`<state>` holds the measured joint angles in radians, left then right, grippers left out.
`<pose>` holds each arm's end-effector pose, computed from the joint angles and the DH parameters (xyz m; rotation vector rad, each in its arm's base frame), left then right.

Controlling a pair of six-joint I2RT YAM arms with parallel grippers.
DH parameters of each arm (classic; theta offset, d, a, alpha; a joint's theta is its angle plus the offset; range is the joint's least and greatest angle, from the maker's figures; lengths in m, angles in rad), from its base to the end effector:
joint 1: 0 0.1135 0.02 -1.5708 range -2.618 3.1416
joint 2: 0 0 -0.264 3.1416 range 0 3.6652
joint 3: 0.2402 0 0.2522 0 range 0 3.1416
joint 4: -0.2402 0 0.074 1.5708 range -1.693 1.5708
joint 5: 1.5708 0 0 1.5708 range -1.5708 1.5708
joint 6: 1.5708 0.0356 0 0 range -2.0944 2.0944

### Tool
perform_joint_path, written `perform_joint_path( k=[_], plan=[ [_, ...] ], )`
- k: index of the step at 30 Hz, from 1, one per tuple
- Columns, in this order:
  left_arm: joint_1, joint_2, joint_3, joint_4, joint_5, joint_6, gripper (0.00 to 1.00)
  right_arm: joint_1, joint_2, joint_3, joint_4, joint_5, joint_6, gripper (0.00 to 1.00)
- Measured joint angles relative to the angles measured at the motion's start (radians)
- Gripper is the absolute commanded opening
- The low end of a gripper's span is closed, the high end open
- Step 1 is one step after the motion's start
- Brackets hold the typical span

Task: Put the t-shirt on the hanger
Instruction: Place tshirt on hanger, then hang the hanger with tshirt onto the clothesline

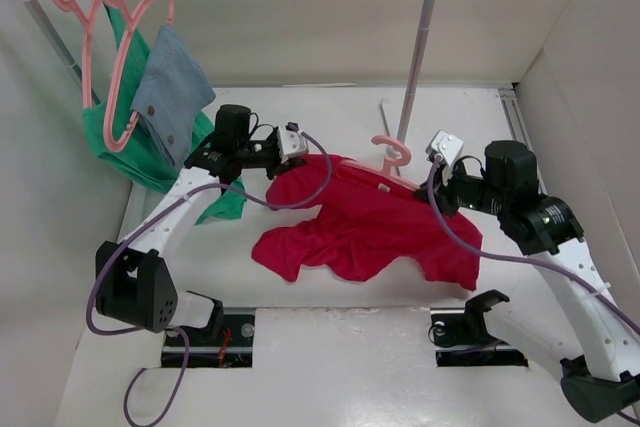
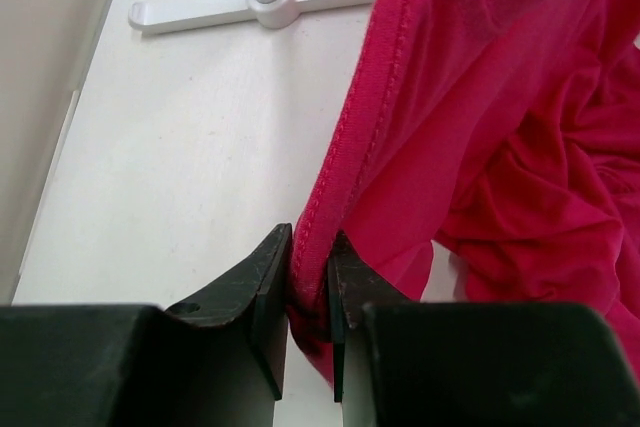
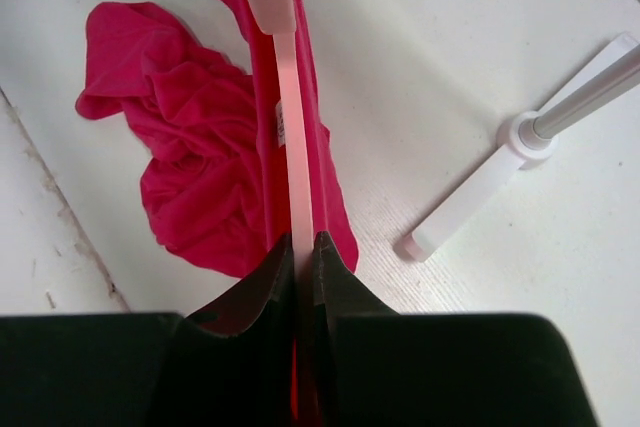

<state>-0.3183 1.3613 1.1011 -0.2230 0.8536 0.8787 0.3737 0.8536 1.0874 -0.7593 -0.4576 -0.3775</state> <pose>0.2799 -0.1205 0.3214 1.4574 1.2374 -0.4974 0.1456 0.0740 0.3744 -1.0093 1.8088 0.4758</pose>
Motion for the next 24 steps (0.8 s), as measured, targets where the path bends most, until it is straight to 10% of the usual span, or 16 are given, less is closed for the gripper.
perform_joint_path(
  k=[8,13,18,24],
  plan=[
    [0.009,0.001,0.014,0.026,0.007,-0.037,0.00,0.000,0.026,0.094,-0.084,0.006,0.002,0.00],
    [0.042,0.006,0.031,0.026,-0.056,-0.061,0.73,-0.009,0.049,0.187,-0.184,0.029,0.011,0.00],
    [0.106,0.022,0.083,-0.013,-0.092,-0.128,0.94,-0.026,0.108,0.374,-0.253,0.105,0.062,0.00],
    [0.091,0.015,0.113,-0.039,-0.070,-0.207,0.94,-0.011,0.294,0.726,-0.312,0.198,0.116,0.00]
  ],
)
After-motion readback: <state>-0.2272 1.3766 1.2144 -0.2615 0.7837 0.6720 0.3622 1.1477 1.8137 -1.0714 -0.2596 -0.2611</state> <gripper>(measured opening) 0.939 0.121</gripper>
